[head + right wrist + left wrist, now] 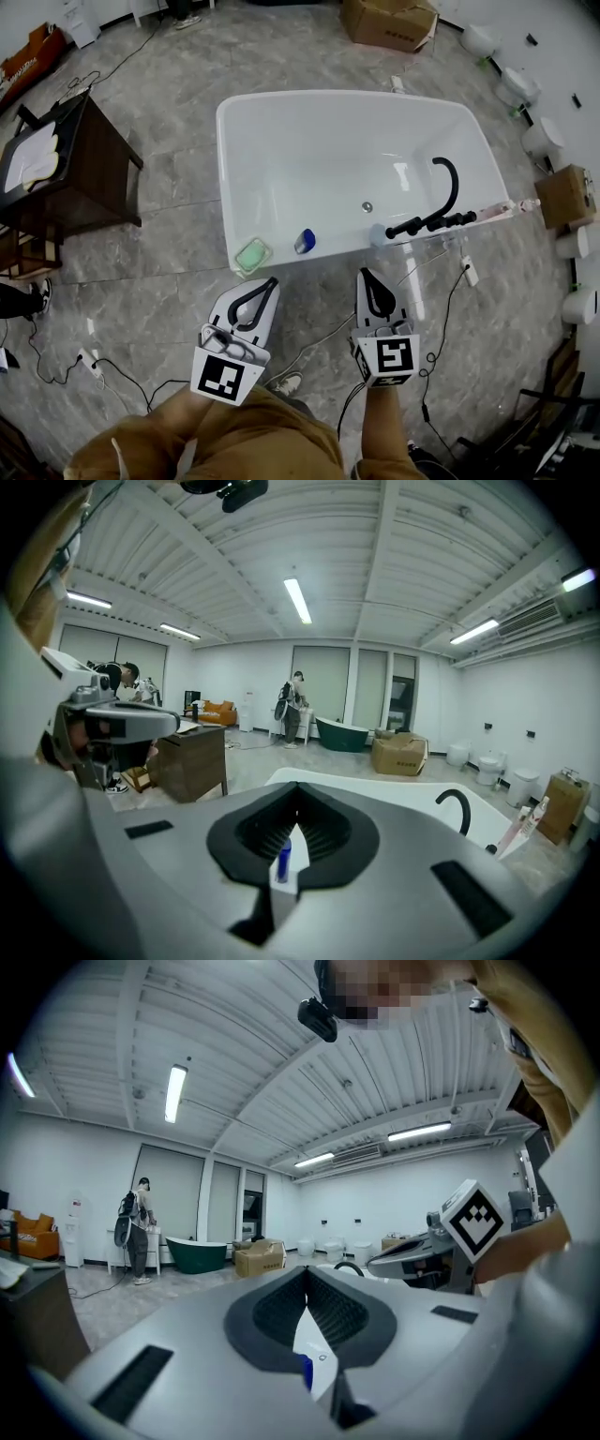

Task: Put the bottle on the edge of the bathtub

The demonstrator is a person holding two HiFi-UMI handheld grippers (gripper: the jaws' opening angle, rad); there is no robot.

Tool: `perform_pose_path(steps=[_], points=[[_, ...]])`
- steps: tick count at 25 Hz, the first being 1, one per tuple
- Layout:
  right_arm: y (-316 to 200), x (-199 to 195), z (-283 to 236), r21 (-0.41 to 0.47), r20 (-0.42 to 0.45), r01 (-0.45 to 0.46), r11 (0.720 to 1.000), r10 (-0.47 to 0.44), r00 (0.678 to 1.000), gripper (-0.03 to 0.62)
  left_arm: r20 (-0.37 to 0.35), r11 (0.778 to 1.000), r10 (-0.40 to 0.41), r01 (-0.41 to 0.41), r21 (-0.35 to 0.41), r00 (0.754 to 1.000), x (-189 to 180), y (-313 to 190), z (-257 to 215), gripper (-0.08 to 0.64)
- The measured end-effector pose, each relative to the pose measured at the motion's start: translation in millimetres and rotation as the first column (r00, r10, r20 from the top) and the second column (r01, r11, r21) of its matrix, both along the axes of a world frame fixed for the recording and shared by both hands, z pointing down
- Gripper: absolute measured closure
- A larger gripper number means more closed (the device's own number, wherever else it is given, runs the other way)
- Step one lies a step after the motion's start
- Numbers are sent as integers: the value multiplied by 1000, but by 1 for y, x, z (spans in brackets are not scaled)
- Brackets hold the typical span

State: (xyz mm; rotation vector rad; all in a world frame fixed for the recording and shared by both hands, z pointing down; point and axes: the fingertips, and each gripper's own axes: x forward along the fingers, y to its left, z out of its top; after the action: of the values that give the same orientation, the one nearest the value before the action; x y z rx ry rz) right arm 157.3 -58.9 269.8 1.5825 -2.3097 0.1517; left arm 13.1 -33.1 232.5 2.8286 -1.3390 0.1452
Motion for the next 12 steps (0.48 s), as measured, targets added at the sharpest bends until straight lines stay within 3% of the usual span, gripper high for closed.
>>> perform_pose_path(steps=[12], points=[[50,10,-72,118,-14,0,993,2,1000,588,-39,998,25,-22,64,999,18,14,-44,554]])
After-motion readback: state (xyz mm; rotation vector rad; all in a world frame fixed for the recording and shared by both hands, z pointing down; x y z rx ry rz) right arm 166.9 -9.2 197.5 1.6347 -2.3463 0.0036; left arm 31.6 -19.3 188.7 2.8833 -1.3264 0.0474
